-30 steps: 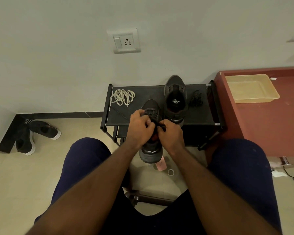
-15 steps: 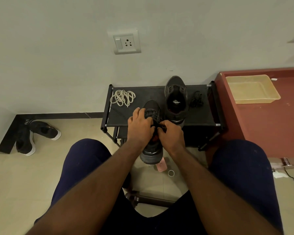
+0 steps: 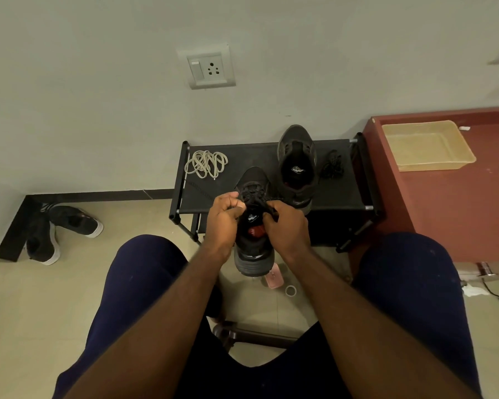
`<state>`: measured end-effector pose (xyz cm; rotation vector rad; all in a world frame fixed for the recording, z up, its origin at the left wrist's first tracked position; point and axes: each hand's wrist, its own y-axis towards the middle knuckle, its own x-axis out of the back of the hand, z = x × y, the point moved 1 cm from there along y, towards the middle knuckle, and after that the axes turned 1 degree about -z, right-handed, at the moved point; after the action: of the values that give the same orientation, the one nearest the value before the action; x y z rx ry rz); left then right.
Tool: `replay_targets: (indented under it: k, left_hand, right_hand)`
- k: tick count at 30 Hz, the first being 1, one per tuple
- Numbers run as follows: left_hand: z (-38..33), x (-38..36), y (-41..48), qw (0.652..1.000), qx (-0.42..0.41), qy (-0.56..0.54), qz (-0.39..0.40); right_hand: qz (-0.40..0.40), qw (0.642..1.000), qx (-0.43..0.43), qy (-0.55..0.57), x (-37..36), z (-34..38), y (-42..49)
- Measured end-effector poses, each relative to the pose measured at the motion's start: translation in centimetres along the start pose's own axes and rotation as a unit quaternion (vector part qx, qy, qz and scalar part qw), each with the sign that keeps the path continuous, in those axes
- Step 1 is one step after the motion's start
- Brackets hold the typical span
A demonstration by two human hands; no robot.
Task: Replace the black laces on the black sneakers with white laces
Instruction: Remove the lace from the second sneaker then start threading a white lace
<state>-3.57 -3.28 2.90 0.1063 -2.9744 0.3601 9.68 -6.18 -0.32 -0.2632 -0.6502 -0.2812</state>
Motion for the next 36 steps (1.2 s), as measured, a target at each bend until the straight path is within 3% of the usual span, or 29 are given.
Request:
replay_targets:
  k: [2,5,7,9,11,15,21,25,27,29,32,34,36]
  left_hand:
    - [0.3,0.0,-0.1,0.990,-0.070,0.123,-0.013]
    - [0.4,-0.1,0.1,0.895,-0.195,0.401,0.020]
    - [0.3,-0.4,0.4,0.842,-0.216,0.493,0.043]
    - [0.2,-1.1,0.7,0.815,-0.202,0.540,0.061]
    - [0.0,-1.5,0.9,0.808,-0.189,0.554,0.066]
    - [-0.2,-1.9,1.5,0.830,-0.175,0.528,0.052]
    - [0.3,-1.5,1.3,0.829,-0.181,0.520,0.098]
    - [1.0,-0.5,1.0,0.861,-0.218,0.453,0.077]
    - [1.1,-0.2,0.9,0.898,-0.217,0.379,0.052]
    - [0.8,-0.1,0.7,0.943,-0.177,0.282,0.020]
    - [0.3,0.3,0.7,0.995,-0.052,0.078,-0.025]
    - [-0.3,0.5,0.7,0.991,0.041,-0.127,0.009]
    - [-1.2,0.4,0.4,0.955,0.111,-0.269,0.050]
  right_hand:
    - [0.008,1.000,0.001,-0.001,-0.1,0.0,-0.1]
    - [0.015,1.000,0.005,-0.013,0.0,0.0,0.1]
    - [0.017,1.000,0.003,-0.016,0.1,0.1,0.1]
    - [0.012,1.000,0.003,-0.013,0.2,0.1,0.1]
    - [0.009,1.000,0.015,-0.019,0.2,0.0,-0.1]
    - [0.041,0.997,0.038,-0.043,0.4,0.3,-0.1]
    - [0.102,0.991,0.011,-0.089,0.6,0.4,0.4]
    - [0.074,0.994,0.004,-0.077,0.7,0.6,0.1]
    - [0.051,0.996,0.002,-0.069,0.8,0.6,0.1]
    - [0.035,0.997,0.001,-0.065,0.8,0.6,0.2]
    - [0.021,0.998,-0.002,-0.059,0.6,0.6,0.2]
    - [0.008,0.999,-0.005,-0.053,0.6,0.6,0.2]
    - [0.001,0.999,-0.005,-0.050,0.6,0.6,0.3]
